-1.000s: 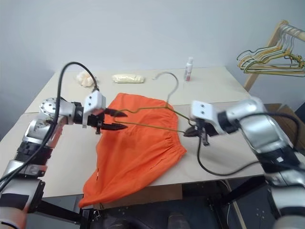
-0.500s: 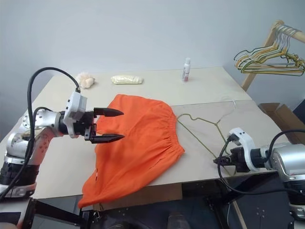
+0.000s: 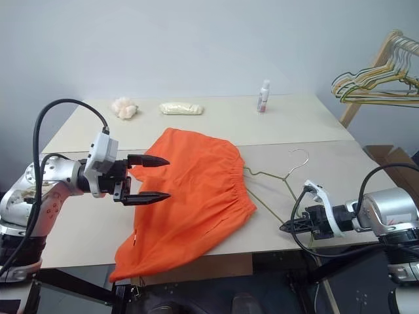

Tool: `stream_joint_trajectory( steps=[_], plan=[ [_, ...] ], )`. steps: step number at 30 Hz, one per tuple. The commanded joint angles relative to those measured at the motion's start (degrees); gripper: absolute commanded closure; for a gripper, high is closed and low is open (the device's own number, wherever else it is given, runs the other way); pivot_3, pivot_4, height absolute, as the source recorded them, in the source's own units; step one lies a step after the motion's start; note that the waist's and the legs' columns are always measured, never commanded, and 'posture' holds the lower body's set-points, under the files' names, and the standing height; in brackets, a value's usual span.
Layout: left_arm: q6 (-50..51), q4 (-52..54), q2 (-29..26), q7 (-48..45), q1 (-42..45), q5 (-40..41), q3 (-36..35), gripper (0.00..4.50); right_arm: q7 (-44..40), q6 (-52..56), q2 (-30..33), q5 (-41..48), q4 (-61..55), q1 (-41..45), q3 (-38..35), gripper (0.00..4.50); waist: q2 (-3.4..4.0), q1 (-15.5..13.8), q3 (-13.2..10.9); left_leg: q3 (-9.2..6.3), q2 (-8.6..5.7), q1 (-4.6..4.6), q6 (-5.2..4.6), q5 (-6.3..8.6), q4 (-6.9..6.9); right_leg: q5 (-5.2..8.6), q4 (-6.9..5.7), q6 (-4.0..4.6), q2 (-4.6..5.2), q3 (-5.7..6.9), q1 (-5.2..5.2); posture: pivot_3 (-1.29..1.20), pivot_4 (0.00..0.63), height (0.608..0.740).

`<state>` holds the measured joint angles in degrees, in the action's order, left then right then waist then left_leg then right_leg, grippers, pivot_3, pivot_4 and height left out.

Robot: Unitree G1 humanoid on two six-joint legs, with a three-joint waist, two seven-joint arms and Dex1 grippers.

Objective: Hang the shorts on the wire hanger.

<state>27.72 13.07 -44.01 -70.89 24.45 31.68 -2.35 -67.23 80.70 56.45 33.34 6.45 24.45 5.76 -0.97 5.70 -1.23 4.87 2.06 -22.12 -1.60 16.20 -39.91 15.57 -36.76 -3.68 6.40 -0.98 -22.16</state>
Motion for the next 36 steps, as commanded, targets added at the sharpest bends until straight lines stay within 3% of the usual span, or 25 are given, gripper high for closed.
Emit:
stream_joint_trajectory(
  steps=[1,16,21,29,33,36],
  plan=[
    [-0.14,2.25,-0.83,0.72,0.22,1.25,-1.68,0.03,2.64,-0.24,-1.35,0.08,3.18,3.16,-2.15,4.5,0.0,-0.19,0.0,0.0,0.0,0.01,0.0,0.0,0.0,0.0,0.0,0.0,0.0,0.0,0.0,-0.08,0.0,0.74],
    [-0.9,3.33,-1.72,1.4,-1.35,0.86,-1.88,0.03,2.88,2.64,-0.69,5.39,2.45,3.98,-5.21,4.5,0.0,-0.91,0.0,0.0,0.0,-0.03,0.0,0.0,0.0,0.0,0.01,0.0,-0.01,0.01,-0.02,-0.06,0.001,0.74],
    [-1.17,3.01,-1.86,1.23,-0.96,0.65,-1.61,0.03,-0.55,3.62,-0.03,7.41,-1.16,4.52,1.11,4.5,0.0,-1.51,0.0,0.0,0.01,-0.03,0.0,0.0,0.01,0.0,0.03,0.0,-0.03,0.01,-0.03,-0.05,0.0,0.74],
    [-1.68,2.96,-2.79,1.18,-0.97,0.09,-1.75,0.03,3.37,0.55,-7.0,0.64,10.8,12.57,8.45,4.5,-0.02,-2.14,0.02,0.02,-0.01,-0.09,0.0,0.0,0.01,0.0,0.04,0.01,-0.04,0.02,-0.08,-0.03,0.0,0.74],
    [-2.28,3.24,-2.87,1.63,-1.23,-0.2,-1.49,0.03,6.63,-1.3,-11.02,-2.43,15.01,15.09,9.12,4.5,-0.03,-2.18,0.03,0.02,0.01,-0.05,0.02,-0.01,0.01,0.0,0.02,0.01,-0.05,0.03,-0.05,-0.02,0.0,0.74],
    [-2.51,3.36,-3.07,2.0,-1.28,-0.28,-1.68,0.03,4.66,-2.44,-9.91,-2.32,14.01,15.17,9.2,4.5,-0.02,-2.5,0.01,0.02,-0.01,-0.12,0.02,-0.01,0.0,0.0,0.02,0.01,-0.04,0.04,-0.09,-0.01,0.0,0.74]
  ],
)
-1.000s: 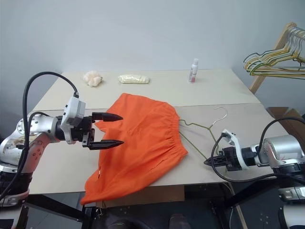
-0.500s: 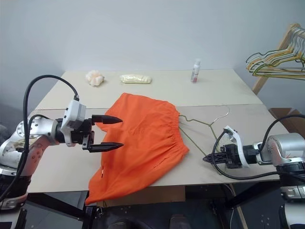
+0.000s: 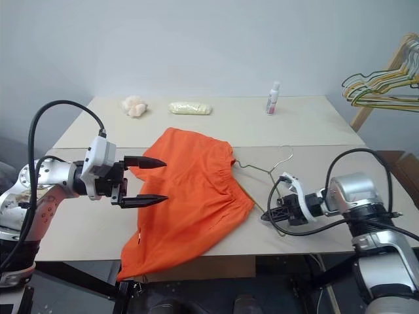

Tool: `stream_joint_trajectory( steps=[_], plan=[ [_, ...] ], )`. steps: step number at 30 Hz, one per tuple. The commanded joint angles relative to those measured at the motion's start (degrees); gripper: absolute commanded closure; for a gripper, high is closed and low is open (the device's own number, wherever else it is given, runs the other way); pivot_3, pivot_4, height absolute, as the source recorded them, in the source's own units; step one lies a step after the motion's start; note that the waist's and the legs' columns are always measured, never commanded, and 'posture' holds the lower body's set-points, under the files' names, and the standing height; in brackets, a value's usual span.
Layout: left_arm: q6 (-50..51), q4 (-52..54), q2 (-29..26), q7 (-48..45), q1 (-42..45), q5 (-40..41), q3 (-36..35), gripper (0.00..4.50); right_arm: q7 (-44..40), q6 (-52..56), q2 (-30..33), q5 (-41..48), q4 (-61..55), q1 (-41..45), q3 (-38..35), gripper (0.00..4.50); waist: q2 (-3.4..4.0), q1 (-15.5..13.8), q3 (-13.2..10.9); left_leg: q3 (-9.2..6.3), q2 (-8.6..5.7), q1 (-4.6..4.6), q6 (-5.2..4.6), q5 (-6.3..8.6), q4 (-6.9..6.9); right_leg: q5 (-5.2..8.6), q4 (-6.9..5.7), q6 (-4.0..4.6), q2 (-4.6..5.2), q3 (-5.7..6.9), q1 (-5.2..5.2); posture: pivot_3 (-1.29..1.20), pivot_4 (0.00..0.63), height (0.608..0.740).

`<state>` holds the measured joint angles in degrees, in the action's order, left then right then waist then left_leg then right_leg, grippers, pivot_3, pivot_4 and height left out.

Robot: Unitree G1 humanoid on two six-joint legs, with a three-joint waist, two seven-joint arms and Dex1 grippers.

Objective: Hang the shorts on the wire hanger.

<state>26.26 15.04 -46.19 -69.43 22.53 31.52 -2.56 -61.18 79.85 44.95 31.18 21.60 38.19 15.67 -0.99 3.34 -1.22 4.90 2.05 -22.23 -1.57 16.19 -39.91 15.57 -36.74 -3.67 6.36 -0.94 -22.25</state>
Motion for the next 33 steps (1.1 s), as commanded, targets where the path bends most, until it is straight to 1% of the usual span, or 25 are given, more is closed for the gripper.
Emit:
stream_joint_trajectory(
  steps=[1,7,11,15,23,27,33],
  plan=[
    [-1.07,1.29,-0.99,0.6,0.61,-0.11,-1.56,0.03,-1.72,-1.65,2.25,-0.15,-1.49,1.21,-0.81,4.5,0.0,-0.36,0.0,-0.01,0.0,-0.02,0.0,0.0,0.0,0.0,0.01,0.0,0.0,0.01,-0.01,-0.01,0.0,0.74],
    [-1.5,2.11,-1.28,0.96,-0.38,-0.16,-1.45,0.03,-1.29,-0.69,6.99,0.27,-4.58,-1.7,-3.39,4.5,0.0,-1.14,0.0,-0.01,0.01,-0.03,-0.01,0.0,0.0,0.0,0.03,0.0,0.0,0.06,0.0,-0.02,0.0,0.74],
    [-1.73,1.65,-1.27,0.82,0.0,-0.25,-1.24,0.03,-3.67,1.18,11.04,3.56,-10.47,-5.23,-5.54,4.5,0.0,-1.24,0.0,-0.01,0.01,-0.04,-0.01,0.01,0.0,0.0,0.05,0.0,0.01,0.07,0.0,-0.02,0.0,0.74],
    [-2.09,0.97,-1.34,0.18,0.58,-0.48,-0.88,0.03,-7.49,1.41,13.3,6.34,-13.57,-5.86,-4.4,4.5,0.01,-0.85,0.0,0.01,0.02,0.02,-0.02,0.01,0.0,0.0,0.03,0.0,0.0,0.03,0.03,-0.03,0.0,0.74],
    [-2.08,2.05,-1.74,0.2,-0.53,-0.2,-1.44,0.03,-12.64,-0.97,14.83,6.26,-15.27,-6.13,0.13,4.5,0.0,-1.18,0.0,0.0,0.02,-0.01,-0.02,0.01,0.0,0.0,0.06,0.0,-0.02,0.05,0.02,0.0,0.0,0.74],
    [-1.7,2.79,-1.76,0.83,-1.32,0.09,-1.8,0.03,-13.11,-3.22,15.36,3.73,-15.76,-6.01,4.05,4.5,0.0,-1.31,0.0,-0.01,0.03,0.0,-0.02,0.01,0.0,0.0,0.05,0.0,-0.02,0.06,0.02,0.0,0.0,0.74],
    [-2.14,2.7,-1.73,0.93,-1.18,-0.44,-1.29,0.03,-9.76,-4.18,9.71,-1.22,-10.21,-1.39,8.53,4.5,0.0,-0.92,0.0,0.02,0.04,0.06,-0.01,0.01,0.0,0.0,0.01,0.01,-0.03,0.03,0.03,0.0,0.0,0.74]
  ],
)
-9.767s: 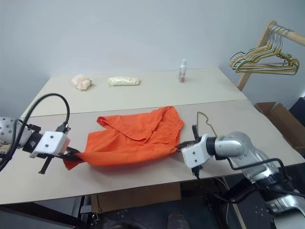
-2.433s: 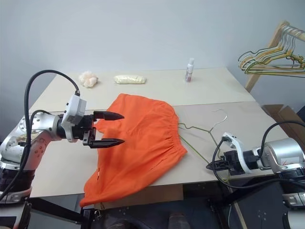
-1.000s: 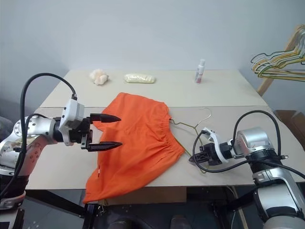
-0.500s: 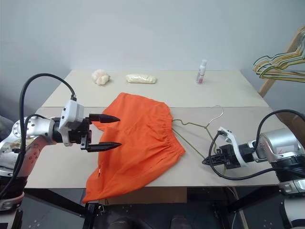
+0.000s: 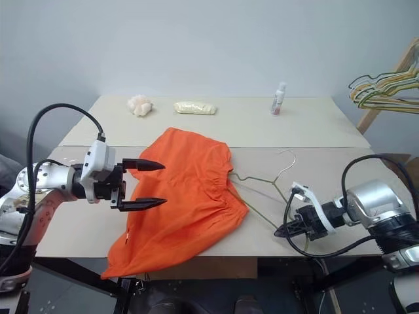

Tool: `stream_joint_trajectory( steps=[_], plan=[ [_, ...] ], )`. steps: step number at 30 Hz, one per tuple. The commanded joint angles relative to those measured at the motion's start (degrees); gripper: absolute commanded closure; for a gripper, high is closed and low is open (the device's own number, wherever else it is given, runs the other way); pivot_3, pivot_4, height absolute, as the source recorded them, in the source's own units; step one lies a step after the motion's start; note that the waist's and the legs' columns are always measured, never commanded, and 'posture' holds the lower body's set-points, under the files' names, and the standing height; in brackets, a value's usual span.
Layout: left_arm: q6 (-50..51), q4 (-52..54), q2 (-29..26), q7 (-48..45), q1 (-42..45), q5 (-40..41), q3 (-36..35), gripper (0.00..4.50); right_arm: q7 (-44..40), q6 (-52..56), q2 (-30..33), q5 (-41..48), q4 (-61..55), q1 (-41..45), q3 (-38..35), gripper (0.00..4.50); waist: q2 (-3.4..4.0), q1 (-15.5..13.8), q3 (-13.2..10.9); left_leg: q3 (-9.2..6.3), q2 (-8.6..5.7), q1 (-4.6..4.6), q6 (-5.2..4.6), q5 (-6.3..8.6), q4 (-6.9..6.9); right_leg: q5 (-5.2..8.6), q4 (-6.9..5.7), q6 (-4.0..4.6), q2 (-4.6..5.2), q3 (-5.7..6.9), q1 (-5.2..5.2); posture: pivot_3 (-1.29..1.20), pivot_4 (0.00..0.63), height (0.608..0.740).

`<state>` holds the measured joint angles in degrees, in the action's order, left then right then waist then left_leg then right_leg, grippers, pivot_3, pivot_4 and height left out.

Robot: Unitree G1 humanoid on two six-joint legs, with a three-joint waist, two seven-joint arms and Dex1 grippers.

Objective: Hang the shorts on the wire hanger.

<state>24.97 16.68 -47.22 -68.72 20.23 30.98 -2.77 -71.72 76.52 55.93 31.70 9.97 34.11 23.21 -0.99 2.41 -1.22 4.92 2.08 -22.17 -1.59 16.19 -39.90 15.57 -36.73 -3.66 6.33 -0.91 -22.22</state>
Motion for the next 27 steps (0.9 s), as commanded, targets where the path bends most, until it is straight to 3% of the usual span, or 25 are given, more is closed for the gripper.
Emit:
stream_joint_trajectory(
  steps=[1,7,14,23,27],
  plan=[
    [-0.81,0.86,-0.76,0.16,1.38,0.11,-1.11,0.03,0.51,-1.0,-1.58,-1.91,1.81,3.12,1.15,4.5,0.0,-0.06,0.0,0.01,0.0,-0.01,0.0,0.0,0.0,0.0,0.0,0.0,0.0,0.0,0.0,0.0,0.0,0.74],
    [-1.31,0.74,-0.96,-0.25,1.24,-0.26,-0.84,0.03,2.87,-2.49,-6.72,-4.89,11.25,7.41,0.29,4.5,-0.05,-0.28,0.03,0.0,-0.01,-0.05,0.0,0.0,-0.01,0.0,0.04,0.0,0.01,0.05,0.0,0.0,0.0,0.74],
    [-1.58,0.82,-1.63,-0.36,0.44,-0.22,-1.55,0.03,-5.81,-4.08,-5.94,-2.7,10.11,9.48,0.59,4.5,-0.03,-0.93,0.01,-0.01,-0.01,-0.13,0.02,-0.01,-0.01,0.0,0.05,0.01,0.01,0.08,-0.04,0.02,0.0,0.74],
    [-2.12,1.08,-1.84,0.11,0.1,-0.49,-1.66,0.03,-6.32,-8.57,-16.0,-8.68,25.67,16.87,2.83,4.5,-0.03,-1.34,0.02,0.02,0.02,-0.07,0.04,-0.02,0.01,0.0,0.0,0.01,-0.05,0.07,-0.02,0.05,0.0,0.74],
    [-2.26,1.4,-2.12,0.25,-0.35,-0.66,-2.14,0.03,-9.51,-10.02,-16.49,-10.66,26.35,17.07,4.95,4.5,-0.02,-2.01,0.02,0.02,0.0,-0.2,0.1,-0.06,0.0,-0.01,-0.01,0.01,-0.03,0.15,-0.08,0.07,0.0,0.74]
  ],
)
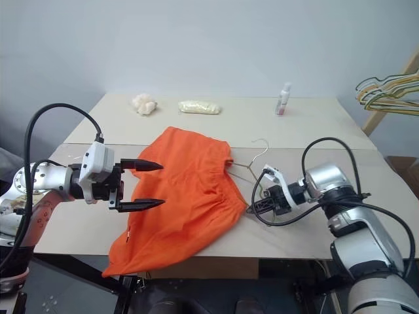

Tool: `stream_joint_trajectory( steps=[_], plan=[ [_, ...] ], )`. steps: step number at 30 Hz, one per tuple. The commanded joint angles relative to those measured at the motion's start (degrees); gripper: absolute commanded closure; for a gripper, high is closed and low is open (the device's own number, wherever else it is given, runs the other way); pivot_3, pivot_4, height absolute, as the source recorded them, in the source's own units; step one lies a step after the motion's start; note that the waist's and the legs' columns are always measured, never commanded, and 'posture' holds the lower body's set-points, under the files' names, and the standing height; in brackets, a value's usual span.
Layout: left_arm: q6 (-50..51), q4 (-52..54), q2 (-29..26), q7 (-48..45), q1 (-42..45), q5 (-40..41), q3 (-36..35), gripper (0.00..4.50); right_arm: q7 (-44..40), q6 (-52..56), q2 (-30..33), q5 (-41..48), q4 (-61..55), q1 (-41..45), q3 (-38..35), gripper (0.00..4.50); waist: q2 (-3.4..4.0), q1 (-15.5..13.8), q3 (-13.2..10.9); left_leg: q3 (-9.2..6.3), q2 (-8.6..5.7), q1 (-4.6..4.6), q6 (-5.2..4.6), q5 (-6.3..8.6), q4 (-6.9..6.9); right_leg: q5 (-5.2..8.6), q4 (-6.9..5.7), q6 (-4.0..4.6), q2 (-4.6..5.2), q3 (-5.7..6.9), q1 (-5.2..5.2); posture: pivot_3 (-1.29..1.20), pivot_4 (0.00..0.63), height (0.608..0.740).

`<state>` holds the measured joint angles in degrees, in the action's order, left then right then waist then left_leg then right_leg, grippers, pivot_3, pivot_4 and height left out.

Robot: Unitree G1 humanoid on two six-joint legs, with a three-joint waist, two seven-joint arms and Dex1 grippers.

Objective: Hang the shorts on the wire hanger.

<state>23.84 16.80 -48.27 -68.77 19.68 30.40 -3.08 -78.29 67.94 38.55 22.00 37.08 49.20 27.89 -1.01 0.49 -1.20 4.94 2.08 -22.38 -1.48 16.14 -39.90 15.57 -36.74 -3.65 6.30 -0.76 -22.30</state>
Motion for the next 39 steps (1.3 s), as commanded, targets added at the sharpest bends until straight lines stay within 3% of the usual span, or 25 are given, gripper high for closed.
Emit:
stream_joint_trajectory(
  steps=[1,4,10,17,21,26,32,39],
  plan=[
    [-1.12,1.44,-1.17,0.32,-0.03,0.0,-2.05,0.03,-3.93,-1.57,1.33,-1.25,-1.33,1.75,0.82,4.5,0.0,-0.16,0.0,0.0,0.0,-0.01,0.0,0.0,0.0,0.0,0.0,0.0,0.0,0.02,0.0,0.07,0.0,0.74],
    [-1.27,1.78,-1.33,0.45,-0.89,0.09,-2.48,0.03,-3.89,-0.69,0.03,-1.48,2.53,3.92,-1.14,4.5,0.0,-0.25,0.0,-0.01,0.01,0.03,-0.01,0.01,-0.01,0.0,0.0,0.0,0.0,0.01,0.01,0.06,0.0,0.74],
    [-1.26,2.43,-1.16,1.05,-0.98,0.1,-2.03,0.03,3.93,-2.33,-7.8,-3.65,16.22,8.56,-7.48,4.5,0.01,0.33,0.01,0.05,0.04,0.16,0.04,-0.02,0.07,0.0,-0.05,0.03,-0.03,-0.02,0.04,0.07,0.0,0.74],
    [-1.77,1.78,-1.64,0.19,-0.92,-0.08,-2.06,0.03,8.1,-6.58,-7.17,-3.77,16.28,9.17,-15.77,4.5,0.01,-0.27,0.0,0.13,0.01,-0.04,0.4,-0.23,0.05,0.0,-0.05,0.03,0.0,0.11,0.02,0.06,0.0,0.74],
    [-2.17,0.32,-1.29,-0.34,0.59,-0.48,-1.24,0.03,15.37,-14.31,-5.75,-5.86,6.56,6.8,-19.42,4.5,0.02,0.0,0.0,0.13,0.02,-0.02,0.34,-0.19,0.07,0.0,-0.03,0.03,0.0,0.1,-0.02,0.03,0.0,0.74],
    [-3.85,-2.92,-1.0,-2.03,3.05,-1.49,0.08,0.03,16.36,-19.94,-3.29,-5.72,-13.27,2.04,-20.62,4.5,0.03,0.45,-0.01,0.1,0.02,-0.04,0.31,-0.18,0.08,0.0,-0.03,0.03,-0.01,0.08,-0.05,-0.01,0.0,0.74],
    [-5.8,-7.75,-1.44,-3.39,8.5,-2.55,-0.08,0.03,16.84,-31.94,-1.65,-10.76,-31.3,-3.51,-15.56,4.5,0.03,1.43,-0.01,0.11,0.03,-0.03,0.11,-0.06,0.07,0.0,-0.02,0.03,-0.01,0.09,-0.05,-0.03,0.0,0.74],
    [-9.0,-17.67,-9.61,-14.99,19.38,-2.36,-1.52,0.03,14.92,-32.72,-1.31,-12.79,-42.49,-5.47,-9.73,4.5,0.02,2.86,-0.02,0.1,0.04,-0.05,0.09,-0.05,0.04,0.0,-0.03,0.03,-0.02,0.09,-0.06,-0.05,0.0,0.74]
  ],
)
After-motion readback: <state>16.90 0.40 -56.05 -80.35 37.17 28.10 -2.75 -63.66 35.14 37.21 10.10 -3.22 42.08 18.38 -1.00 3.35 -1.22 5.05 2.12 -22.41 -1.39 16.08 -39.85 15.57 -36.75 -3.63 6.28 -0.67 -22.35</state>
